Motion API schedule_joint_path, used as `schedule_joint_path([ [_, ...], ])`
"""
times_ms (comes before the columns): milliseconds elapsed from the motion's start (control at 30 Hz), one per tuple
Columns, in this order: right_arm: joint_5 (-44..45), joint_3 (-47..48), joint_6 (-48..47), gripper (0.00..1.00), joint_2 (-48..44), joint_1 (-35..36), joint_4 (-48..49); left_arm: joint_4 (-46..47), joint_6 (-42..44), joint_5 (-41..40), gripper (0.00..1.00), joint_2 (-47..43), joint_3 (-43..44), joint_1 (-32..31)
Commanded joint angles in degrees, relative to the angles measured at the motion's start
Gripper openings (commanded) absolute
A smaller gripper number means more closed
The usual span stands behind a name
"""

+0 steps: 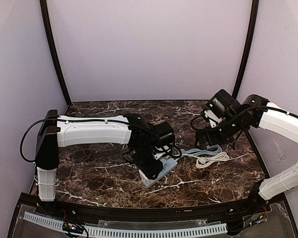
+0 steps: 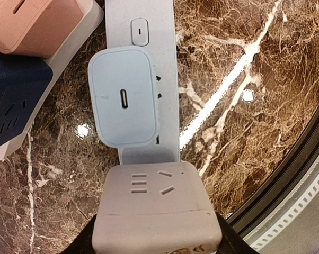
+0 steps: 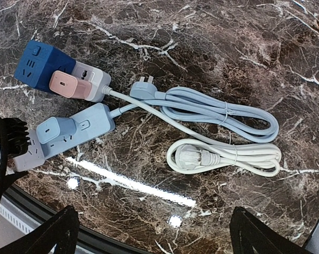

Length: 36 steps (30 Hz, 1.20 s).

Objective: Insert the plug

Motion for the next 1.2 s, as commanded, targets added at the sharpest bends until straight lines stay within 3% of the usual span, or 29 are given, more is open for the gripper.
schedule_joint_path([
  [0,0.96,0.56,0.08,0.99,-0.42,-0.34,-0.36,-1.18,6.03,-8.77,0.12,5.36,-2.2,0.94],
  [100,1.25,0.94,-0.01,0.99,-0.23,-0.4,-0.61,-1.54,5.63,-7.99,0.12,5.37,-2.12,2.43],
  [400,1.44,0.77,0.26,0.99,-0.21,-0.35,-0.58,0.56,-6.82,-3.62,0.1,5.75,-1.77,2.12],
  [500,1.19,1.12,-0.45,0.99,0.42,-0.35,-0.44,1.01,-3.17,-2.45,0.13,6.71,-0.67,1.66],
  [733,1.21,1.67,-1.95,0.99,0.83,-0.39,-0.53,-4.48,5.19,-9.12,0.13,10.53,3.01,1.5],
  [933,1.62,1.51,-1.81,0.99,0.47,-0.34,-0.9,-3.0,-5.03,-6.55,0.1,11.0,3.23,1.5],
  [1167,2.02,1.08,-1.63,0.99,-0.41,-0.41,-1.42,-2.27,-5.79,-8.28,0.13,11.42,4.0,1.09],
])
